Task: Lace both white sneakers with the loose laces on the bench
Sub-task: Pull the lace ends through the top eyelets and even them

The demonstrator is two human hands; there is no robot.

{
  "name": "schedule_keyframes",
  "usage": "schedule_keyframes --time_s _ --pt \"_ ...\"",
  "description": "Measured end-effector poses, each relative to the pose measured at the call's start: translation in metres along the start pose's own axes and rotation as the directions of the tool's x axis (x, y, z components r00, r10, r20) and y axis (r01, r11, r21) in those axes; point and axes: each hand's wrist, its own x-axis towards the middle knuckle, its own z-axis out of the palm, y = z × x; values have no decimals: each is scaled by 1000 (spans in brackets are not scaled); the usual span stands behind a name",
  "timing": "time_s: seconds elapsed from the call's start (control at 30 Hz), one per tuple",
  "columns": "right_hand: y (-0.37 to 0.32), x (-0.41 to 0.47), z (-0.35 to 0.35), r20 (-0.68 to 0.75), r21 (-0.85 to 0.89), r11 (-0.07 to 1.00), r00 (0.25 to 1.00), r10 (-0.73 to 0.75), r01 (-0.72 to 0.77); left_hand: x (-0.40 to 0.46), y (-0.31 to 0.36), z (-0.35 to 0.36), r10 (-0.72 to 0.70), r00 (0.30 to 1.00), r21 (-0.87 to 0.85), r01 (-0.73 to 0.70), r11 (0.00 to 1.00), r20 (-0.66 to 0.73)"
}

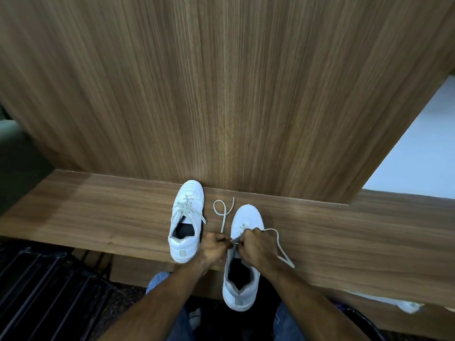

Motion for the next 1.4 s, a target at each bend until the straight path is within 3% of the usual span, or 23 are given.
schedule_keyframes --time_s 0.17,0.33,0.5,0.6,0.67,0.73,0.8,0.9,1.0,1.1,1.2,1.3,1.4 --pt "-1 1 2 13 22 1000 1000 10 -10 -2 1 1 -27 1000 -23 27 999 0" --pt "2 2 6 49 134 991 998 26 -33 -6 7 1 -167 985 -207 174 963 51" --pt "5 -1 7 35 185 982 999 25 -32 -2 20 4 -167 986 -1 167 986 17" --pt "13 -4 5 -5 169 986 1000 5 -4 4 26 -2 -80 997 164 78 983 8" --pt "19 -5 3 -47 164 986 999 -1 9 4 33 -10 -69 997 27 69 997 -17" --pt "23 -8 1 -63 154 988 998 -5 14 6 49 -22 -117 993 -250 106 963 -30" --pt "23 -10 -2 -49 120 993 999 -1 7 14 68 -40 -122 992 -472 97 876 -23" --pt "21 -14 -5 -10 96 995 1000 15 -14 24 100 -71 -57 996 -742 -14 671 -70" --pt "21 -18 -2 43 141 989 998 38 -44 25 115 -90 -32 975 -830 -171 530 -222" --pt "22 -23 1 81 172 983 995 56 -70 25 93 -73 -50 977 -721 -118 682 -208" --pt "22 -26 4 81 218 971 993 88 -103 13 47 -35 -164 983 -445 109 889 -87" --pt "21 -28 6 91 243 960 989 120 -139 0 13 -3 -258 963 -200 270 942 83" --pt "20 -27 6 96 251 959 989 108 -129 -1 4 11 -172 983 -130 179 975 57"
